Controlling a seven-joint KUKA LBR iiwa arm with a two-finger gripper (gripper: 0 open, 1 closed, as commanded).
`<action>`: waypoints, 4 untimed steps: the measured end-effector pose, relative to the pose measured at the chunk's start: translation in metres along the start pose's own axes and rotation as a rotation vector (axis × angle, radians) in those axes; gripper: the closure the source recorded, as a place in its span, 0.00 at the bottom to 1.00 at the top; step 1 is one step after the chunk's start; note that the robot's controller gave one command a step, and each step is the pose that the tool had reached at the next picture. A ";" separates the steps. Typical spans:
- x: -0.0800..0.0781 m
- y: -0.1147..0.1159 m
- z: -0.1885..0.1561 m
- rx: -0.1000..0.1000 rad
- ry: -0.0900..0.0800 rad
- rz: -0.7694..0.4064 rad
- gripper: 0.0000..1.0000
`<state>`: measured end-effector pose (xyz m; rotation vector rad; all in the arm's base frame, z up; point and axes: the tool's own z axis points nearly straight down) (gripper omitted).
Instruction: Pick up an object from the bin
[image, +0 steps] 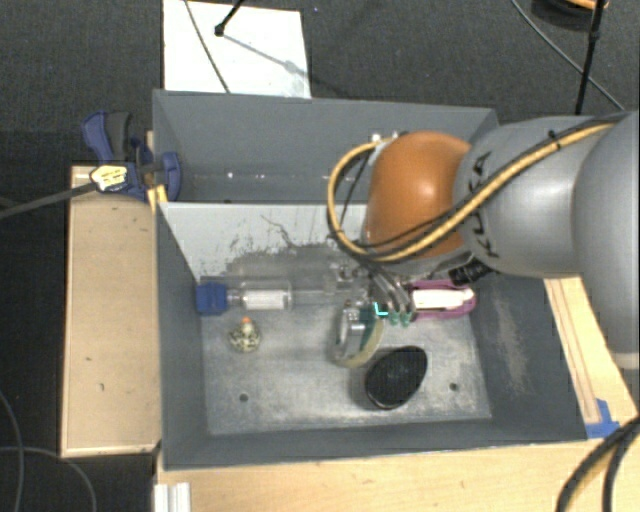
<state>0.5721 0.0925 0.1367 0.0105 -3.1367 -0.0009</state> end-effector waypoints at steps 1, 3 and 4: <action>0.020 -0.041 -0.028 0.002 -0.005 -0.177 0.00; 0.025 -0.036 0.055 -0.001 -0.006 -0.257 1.00; 0.044 0.006 -0.065 -0.001 -0.015 -0.287 1.00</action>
Offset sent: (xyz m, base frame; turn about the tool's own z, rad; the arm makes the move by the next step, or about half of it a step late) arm -0.0200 -0.0396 0.0271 -0.1801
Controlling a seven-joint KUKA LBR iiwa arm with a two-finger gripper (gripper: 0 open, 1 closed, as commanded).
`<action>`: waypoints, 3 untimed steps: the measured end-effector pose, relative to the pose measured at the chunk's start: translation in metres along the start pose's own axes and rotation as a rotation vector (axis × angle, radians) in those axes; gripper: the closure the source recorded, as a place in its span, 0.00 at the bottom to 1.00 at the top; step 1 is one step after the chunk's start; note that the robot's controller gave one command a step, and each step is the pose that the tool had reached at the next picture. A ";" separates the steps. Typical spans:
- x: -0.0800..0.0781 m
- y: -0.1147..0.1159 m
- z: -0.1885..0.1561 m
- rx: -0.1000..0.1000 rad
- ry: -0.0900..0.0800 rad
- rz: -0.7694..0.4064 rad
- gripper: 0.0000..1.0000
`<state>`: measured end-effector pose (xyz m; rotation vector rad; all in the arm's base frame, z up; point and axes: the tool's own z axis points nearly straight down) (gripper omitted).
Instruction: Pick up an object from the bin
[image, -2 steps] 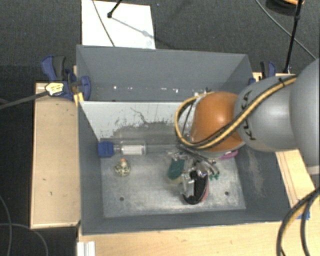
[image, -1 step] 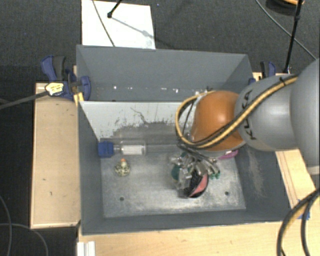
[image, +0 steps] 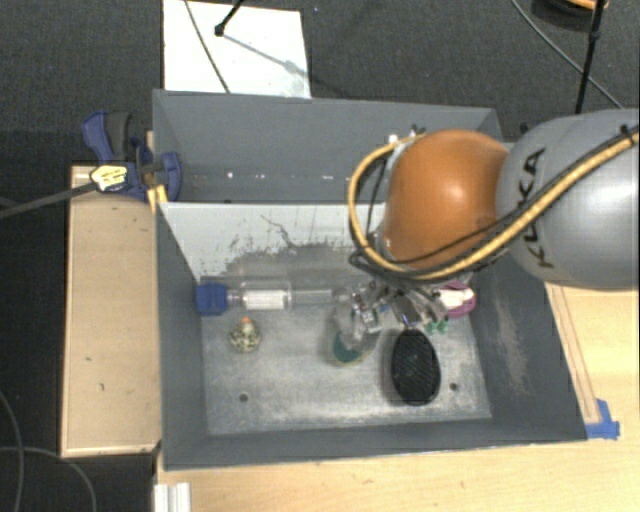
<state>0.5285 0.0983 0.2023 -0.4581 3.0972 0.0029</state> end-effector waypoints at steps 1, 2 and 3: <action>0.021 -0.038 0.068 0.002 0.014 0.195 1.00; 0.037 -0.030 0.060 0.001 0.013 0.348 1.00; 0.045 -0.017 0.052 0.003 0.014 0.649 1.00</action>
Offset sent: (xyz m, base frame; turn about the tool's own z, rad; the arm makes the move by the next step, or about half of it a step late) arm -0.0079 -0.0407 -0.0673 0.1937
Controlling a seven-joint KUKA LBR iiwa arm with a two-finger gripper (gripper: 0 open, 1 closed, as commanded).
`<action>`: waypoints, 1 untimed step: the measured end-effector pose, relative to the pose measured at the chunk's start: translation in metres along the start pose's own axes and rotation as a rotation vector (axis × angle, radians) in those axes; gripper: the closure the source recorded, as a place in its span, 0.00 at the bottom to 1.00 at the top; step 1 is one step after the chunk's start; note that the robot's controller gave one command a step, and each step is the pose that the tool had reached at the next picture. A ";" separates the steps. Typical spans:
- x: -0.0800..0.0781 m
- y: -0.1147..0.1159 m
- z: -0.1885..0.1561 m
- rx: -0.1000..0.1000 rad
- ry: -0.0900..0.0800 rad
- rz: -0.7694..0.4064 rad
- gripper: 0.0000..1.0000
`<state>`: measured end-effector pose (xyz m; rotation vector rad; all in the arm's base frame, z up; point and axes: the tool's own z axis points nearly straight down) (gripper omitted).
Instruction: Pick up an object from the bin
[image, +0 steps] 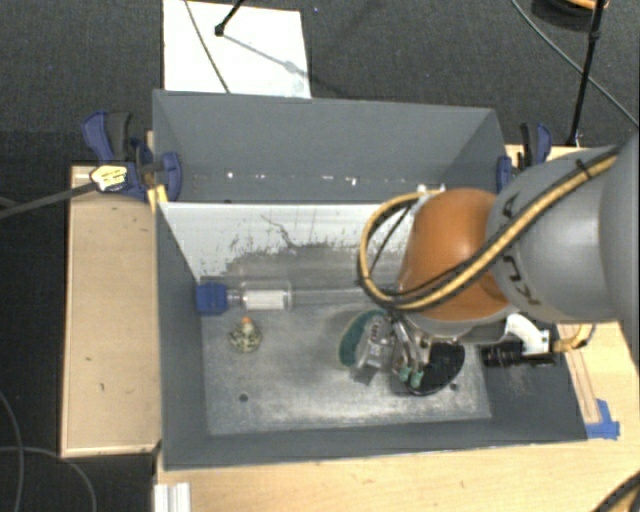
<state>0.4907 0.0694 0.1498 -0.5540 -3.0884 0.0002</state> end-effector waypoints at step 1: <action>-0.029 0.006 0.019 -0.003 -0.008 0.065 1.00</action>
Offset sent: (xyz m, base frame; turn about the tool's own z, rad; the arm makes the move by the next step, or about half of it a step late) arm 0.0278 -0.0046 -0.0184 0.0670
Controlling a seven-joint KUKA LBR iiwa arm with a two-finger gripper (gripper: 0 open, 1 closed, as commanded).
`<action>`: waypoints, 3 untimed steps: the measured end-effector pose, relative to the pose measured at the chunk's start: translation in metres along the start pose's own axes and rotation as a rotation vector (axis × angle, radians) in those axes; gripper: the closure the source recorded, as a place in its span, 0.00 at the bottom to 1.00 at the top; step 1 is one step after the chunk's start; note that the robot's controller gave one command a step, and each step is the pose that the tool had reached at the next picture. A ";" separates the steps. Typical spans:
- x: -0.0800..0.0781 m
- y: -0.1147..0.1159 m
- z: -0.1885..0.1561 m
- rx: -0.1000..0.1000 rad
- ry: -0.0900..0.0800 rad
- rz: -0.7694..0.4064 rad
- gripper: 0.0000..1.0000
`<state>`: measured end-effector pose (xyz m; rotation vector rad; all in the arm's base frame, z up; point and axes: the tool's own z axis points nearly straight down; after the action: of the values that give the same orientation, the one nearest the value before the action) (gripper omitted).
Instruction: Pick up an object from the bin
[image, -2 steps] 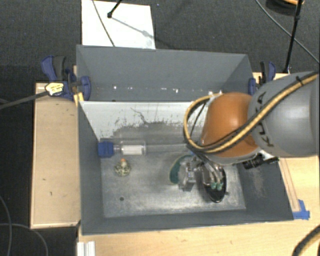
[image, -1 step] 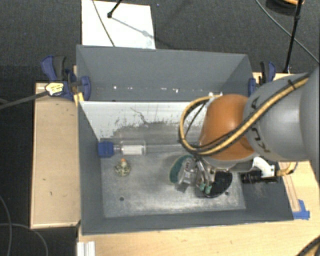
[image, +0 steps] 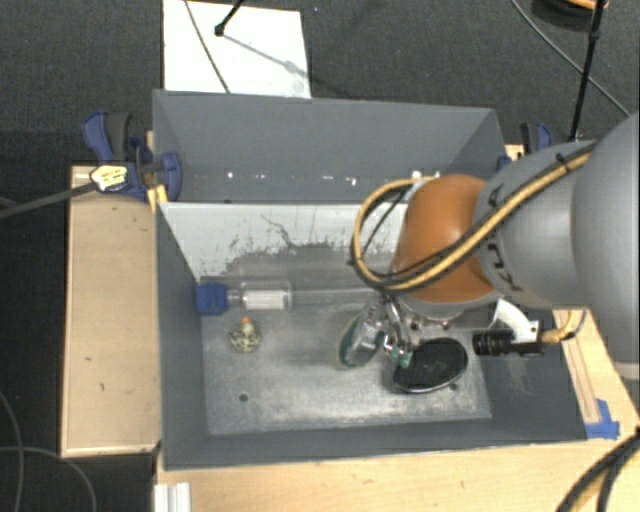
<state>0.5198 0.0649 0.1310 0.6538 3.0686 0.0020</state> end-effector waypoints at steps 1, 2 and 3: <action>0.012 -0.010 -0.112 -0.001 -0.003 -0.264 1.00; 0.015 -0.022 0.016 0.004 0.010 -0.317 1.00; 0.014 -0.020 0.012 0.000 0.002 -0.316 0.00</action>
Offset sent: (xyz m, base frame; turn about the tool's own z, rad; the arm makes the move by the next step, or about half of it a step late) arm -0.0175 -0.0042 0.1087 -0.2638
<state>0.4991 0.0519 0.1188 0.1626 3.1351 0.0010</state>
